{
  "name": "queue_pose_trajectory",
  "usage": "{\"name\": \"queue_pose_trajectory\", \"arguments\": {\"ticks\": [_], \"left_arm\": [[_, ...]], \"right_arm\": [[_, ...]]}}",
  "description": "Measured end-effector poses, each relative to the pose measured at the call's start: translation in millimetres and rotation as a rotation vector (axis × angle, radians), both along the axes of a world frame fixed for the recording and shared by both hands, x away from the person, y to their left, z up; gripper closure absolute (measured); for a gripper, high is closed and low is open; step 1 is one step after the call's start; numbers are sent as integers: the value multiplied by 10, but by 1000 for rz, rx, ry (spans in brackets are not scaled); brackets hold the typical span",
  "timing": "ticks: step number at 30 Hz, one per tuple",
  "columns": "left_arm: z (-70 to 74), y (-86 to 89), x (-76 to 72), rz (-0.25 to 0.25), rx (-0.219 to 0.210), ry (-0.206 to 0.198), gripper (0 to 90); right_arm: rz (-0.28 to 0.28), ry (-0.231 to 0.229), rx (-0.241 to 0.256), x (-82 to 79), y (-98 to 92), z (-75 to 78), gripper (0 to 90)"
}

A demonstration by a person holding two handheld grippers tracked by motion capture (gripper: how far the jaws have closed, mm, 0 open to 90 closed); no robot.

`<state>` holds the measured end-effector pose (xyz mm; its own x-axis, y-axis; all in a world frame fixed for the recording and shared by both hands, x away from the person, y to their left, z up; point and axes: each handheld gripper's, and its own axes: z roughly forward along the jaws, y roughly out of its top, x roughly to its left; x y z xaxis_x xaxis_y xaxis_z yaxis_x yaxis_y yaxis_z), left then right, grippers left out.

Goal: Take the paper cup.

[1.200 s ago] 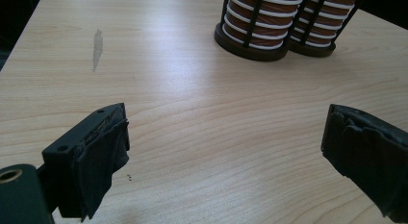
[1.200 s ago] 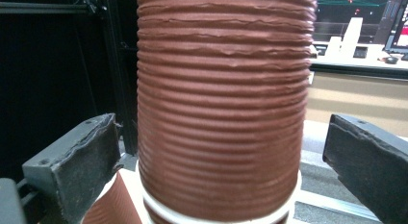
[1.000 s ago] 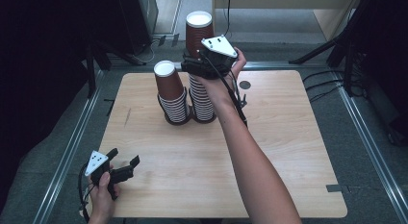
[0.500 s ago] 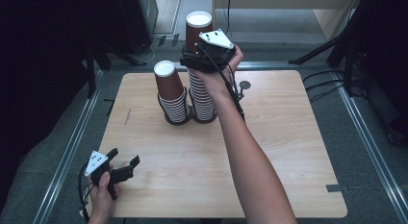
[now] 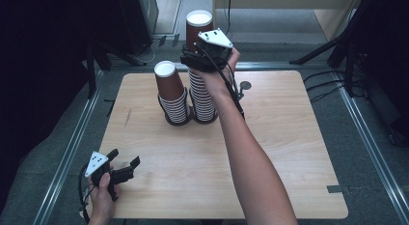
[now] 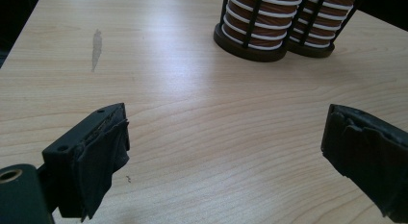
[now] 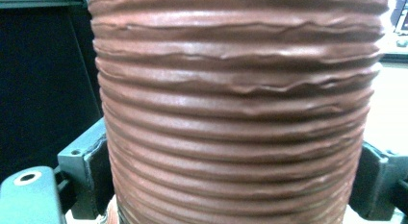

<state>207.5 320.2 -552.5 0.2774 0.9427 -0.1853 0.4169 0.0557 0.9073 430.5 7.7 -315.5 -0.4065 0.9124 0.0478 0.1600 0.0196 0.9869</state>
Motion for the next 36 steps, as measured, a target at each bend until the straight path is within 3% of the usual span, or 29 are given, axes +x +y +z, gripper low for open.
{"name": "queue_pose_trajectory", "arguments": {"ticks": [19, 29, 36], "left_arm": [[0, -2, 1, -2, 0, -1, 31], [1, -3, 1, -2, 2, 2, 30], [1, -3, 1, -1, 4, 3, 30]], "right_arm": [[2, -102, 22, -100, -17, 398, 126], [6, -200, 18, -196, -10, 513, 128], [-6, -241, 26, -265, 12, 574, 128]]}}
